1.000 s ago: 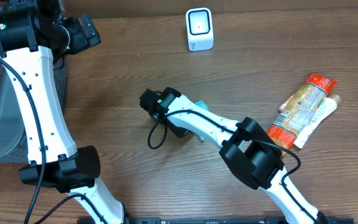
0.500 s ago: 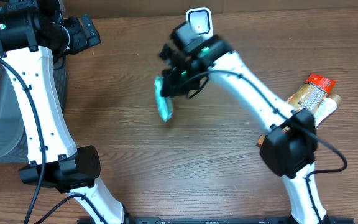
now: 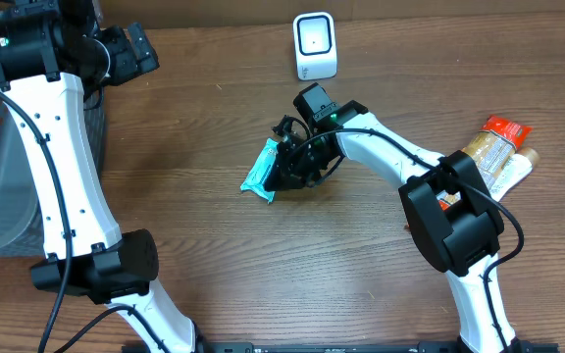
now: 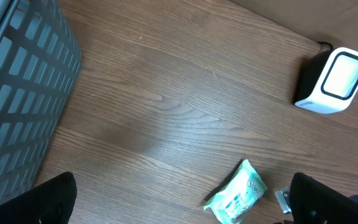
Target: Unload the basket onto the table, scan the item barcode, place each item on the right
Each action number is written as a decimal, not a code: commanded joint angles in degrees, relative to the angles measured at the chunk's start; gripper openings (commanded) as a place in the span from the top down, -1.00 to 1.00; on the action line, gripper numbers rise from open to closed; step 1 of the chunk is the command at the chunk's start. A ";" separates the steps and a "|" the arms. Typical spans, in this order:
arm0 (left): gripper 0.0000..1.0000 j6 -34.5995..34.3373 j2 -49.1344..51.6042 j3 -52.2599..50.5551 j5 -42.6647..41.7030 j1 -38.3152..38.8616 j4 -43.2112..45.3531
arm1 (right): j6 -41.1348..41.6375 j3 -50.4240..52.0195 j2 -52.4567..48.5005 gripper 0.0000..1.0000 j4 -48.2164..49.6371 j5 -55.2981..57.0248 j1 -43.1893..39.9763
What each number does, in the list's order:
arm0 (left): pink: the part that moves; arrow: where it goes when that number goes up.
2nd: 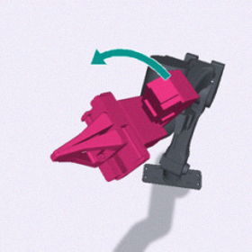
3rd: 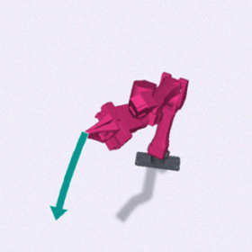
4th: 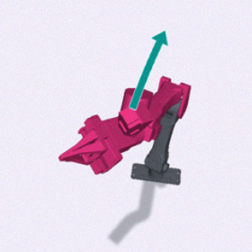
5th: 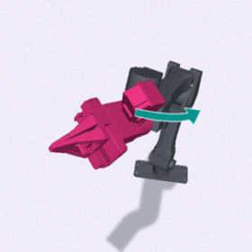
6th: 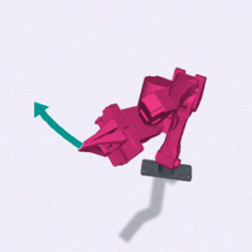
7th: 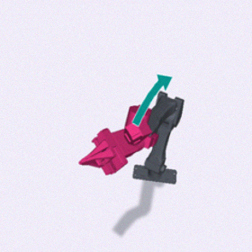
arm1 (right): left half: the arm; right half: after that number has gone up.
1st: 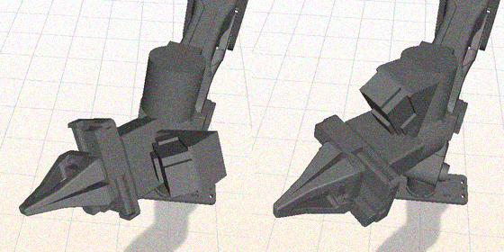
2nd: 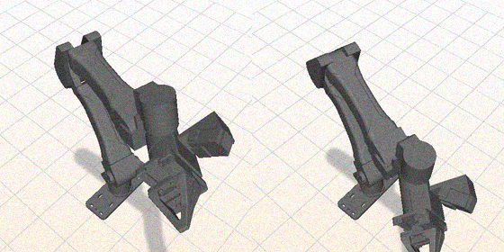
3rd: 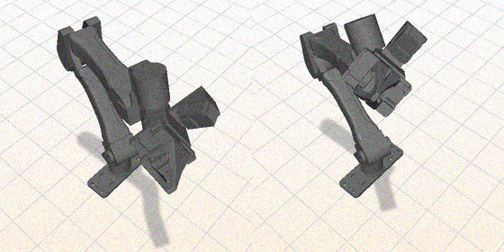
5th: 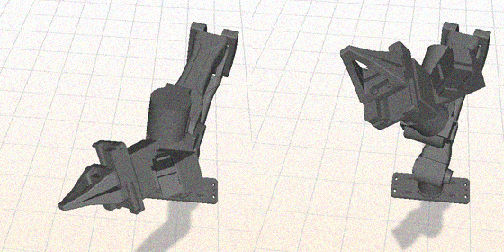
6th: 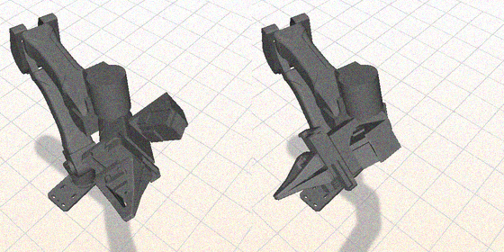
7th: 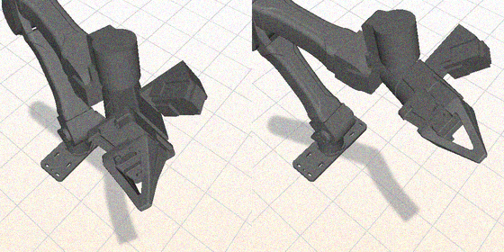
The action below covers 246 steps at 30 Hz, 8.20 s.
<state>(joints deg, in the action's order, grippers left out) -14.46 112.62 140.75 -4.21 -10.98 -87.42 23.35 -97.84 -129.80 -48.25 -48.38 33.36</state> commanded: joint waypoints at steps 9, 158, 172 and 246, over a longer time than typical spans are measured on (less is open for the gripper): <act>-1.00 0.13 0.17 1.07 0.17 0.13 0.24 | -1.29 -10.51 3.67 -0.25 -3.08 36.85 5.01; -1.00 0.11 0.17 1.07 0.20 0.13 0.22 | -4.59 -11.41 11.85 0.93 5.05 8.15 -18.88; -1.00 0.13 0.17 1.07 0.17 0.13 0.22 | -22.25 -11.41 27.26 0.92 -8.02 12.24 -20.90; -1.00 0.13 0.17 1.07 0.17 0.13 0.24 | -19.50 -11.08 37.13 0.93 -7.96 43.08 -6.67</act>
<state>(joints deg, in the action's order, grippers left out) -14.48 112.62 140.75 -4.21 -10.98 -87.29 -17.67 -108.68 -94.63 -50.28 11.60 29.63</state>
